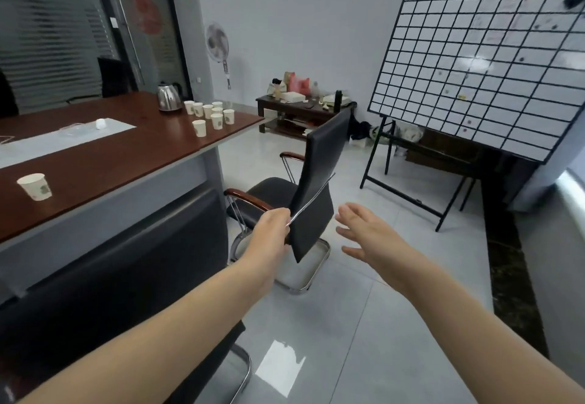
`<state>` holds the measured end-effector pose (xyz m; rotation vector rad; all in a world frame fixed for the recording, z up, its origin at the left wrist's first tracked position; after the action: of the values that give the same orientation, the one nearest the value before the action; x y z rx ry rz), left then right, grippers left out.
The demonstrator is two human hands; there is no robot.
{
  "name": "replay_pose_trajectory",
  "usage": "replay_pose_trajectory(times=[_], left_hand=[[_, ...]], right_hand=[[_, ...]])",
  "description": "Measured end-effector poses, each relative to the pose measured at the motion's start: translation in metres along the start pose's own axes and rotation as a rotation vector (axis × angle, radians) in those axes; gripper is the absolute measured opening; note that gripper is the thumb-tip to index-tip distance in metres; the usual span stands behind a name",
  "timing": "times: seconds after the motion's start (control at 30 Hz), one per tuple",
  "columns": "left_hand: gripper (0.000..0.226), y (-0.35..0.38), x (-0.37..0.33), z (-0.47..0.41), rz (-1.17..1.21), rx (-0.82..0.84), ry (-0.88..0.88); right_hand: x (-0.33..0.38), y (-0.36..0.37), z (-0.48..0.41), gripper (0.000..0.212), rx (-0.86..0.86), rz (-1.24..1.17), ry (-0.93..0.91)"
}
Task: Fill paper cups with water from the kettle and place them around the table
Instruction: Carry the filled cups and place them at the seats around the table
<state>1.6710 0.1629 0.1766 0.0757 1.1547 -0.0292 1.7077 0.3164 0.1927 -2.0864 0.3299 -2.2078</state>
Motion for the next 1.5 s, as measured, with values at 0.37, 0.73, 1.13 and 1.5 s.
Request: replay_pose_trajectory(times=[0.37, 0.73, 1.13, 1.5], left_hand=[[0.033, 0.151, -0.065, -0.222, 0.046, 0.077, -0.019], [0.01, 0.296, -0.14, -0.407, 0.049, 0.107, -0.032], [0.017, 0.448, -0.236, -0.648, 0.084, -0.037, -0.036], [0.032, 0.538, -0.311, -0.828, 0.172, -0.136, -0.017]], right_hand=[[-0.046, -0.138, -0.239, 0.062, -0.064, -0.012, 0.041], [-0.06, -0.263, -0.439, 0.063, -0.159, -0.023, 0.055], [-0.093, -0.407, -0.712, 0.063, -0.041, 0.006, 0.036], [-0.108, -0.472, -0.915, 0.06, 0.055, -0.048, 0.043]])
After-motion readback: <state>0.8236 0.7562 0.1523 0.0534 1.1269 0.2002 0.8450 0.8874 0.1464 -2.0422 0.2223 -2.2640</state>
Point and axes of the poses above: each hand's wrist, its own z-axis away from the middle knuckle, its own y-axis out of the palm, x = y × z, the point moved 5 cm from there along -z, towards the middle knuckle, and after that the axes turned 9 degrees about -y, right-handed, at the moved point
